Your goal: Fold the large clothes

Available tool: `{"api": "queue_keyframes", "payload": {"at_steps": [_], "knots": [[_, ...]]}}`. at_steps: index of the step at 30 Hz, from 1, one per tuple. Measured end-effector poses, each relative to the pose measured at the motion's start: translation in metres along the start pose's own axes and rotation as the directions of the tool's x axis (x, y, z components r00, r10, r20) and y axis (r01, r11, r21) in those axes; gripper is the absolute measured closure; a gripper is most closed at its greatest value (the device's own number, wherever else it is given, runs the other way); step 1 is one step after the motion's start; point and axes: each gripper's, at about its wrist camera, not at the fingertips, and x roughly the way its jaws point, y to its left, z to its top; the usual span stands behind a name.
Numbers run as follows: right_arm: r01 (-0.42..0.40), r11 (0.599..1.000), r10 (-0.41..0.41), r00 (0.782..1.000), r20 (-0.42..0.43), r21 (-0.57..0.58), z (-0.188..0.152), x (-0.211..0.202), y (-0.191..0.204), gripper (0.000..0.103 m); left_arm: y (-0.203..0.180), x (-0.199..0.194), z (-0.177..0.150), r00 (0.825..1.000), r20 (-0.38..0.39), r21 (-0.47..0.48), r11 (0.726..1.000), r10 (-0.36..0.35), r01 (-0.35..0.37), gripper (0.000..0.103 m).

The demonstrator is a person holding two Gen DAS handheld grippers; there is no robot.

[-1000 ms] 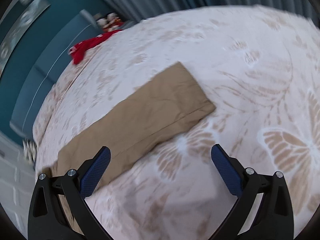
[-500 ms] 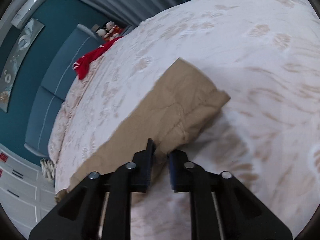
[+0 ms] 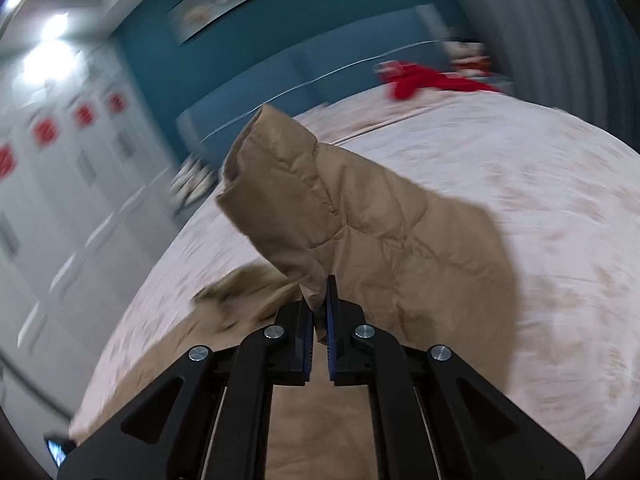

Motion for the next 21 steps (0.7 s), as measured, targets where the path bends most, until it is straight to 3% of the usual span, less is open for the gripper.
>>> {"api": "queue_keyframes", "payload": {"at_steps": [3,6,11,16,18,20,21], "knots": [[-0.078,0.993,0.071,0.994,-0.079,-0.093,-0.025,0.032,0.064,0.099,0.009,0.006,0.006,1.0,-0.006,-0.021,1.0,-0.001,0.001,0.005],[-0.13,0.982,0.109,0.983,-0.149,-0.137,-0.05,0.055,0.102,0.099,0.015,0.009,0.01,1.0,-0.005,-0.027,0.999,-0.024,0.024,0.005],[-0.21,0.963,0.154,0.944,-0.293,-0.168,-0.103,0.095,0.161,0.099,0.027,0.016,0.019,1.0,-0.001,-0.04,0.999,-0.029,0.029,0.005],[-0.261,0.947,0.169,0.9,-0.402,-0.188,-0.143,0.124,0.195,0.099,0.043,0.031,0.024,1.0,-0.013,-0.064,0.998,-0.002,0.001,0.005],[-0.28,0.937,0.164,0.881,-0.444,-0.209,-0.161,0.132,0.207,0.093,0.05,0.039,0.025,1.0,-0.029,-0.075,0.997,0.003,-0.006,0.005],[-0.288,0.936,0.165,0.869,-0.467,-0.205,-0.171,0.134,0.213,0.069,0.056,0.045,0.026,0.999,-0.042,-0.089,0.996,-0.011,0.007,0.005],[-0.297,0.937,0.181,0.861,-0.476,-0.182,-0.176,0.132,0.215,0.069,0.059,0.048,0.027,0.998,-0.05,-0.101,0.995,-0.031,0.025,0.005]]}}
